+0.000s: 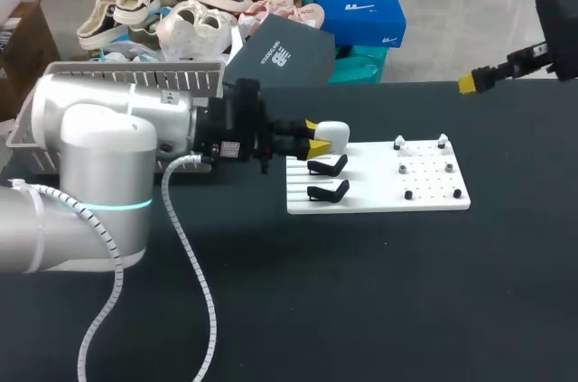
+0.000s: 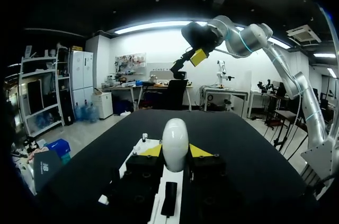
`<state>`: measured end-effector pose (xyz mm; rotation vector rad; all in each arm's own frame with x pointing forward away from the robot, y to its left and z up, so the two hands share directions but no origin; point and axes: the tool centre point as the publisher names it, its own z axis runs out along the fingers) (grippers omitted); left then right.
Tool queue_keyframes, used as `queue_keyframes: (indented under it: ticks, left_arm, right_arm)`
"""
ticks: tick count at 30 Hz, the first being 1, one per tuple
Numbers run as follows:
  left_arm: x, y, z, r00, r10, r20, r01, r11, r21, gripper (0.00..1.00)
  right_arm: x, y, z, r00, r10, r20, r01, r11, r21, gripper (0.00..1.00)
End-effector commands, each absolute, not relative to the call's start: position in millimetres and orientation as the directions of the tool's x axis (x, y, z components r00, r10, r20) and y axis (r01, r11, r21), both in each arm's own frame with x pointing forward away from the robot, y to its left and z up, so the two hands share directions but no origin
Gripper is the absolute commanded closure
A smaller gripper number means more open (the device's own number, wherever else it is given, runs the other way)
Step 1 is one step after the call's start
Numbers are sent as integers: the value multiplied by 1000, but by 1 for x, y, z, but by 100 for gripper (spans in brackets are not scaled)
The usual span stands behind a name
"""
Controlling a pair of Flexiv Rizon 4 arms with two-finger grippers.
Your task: Pick up each earbud case from the left stands, insert the matching earbuds, close the lid, and place the case in the box.
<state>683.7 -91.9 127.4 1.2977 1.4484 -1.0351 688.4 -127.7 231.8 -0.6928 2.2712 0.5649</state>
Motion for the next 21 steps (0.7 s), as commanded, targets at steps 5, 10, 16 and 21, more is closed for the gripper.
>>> queue_keyframes:
  ticks: [5,10,16,21]
  left_arm:
    - [687,-95,128,-16,201,-979,999,53,-5,100]
    - [689,-100,130,-10,191,-982,999,37,-3,100]
    - [692,-103,130,-6,189,-982,999,42,2,100]
    - [693,-102,130,-8,188,-982,999,44,0,100]
  right_arm:
    - [701,-108,218,-662,-372,-651,-675,674,301,0]
    - [698,-98,209,-672,-401,-623,-688,649,324,0]
    - [698,-96,202,-691,-399,-603,-676,654,341,0]
    - [698,-96,201,-694,-398,-600,-672,658,340,0]
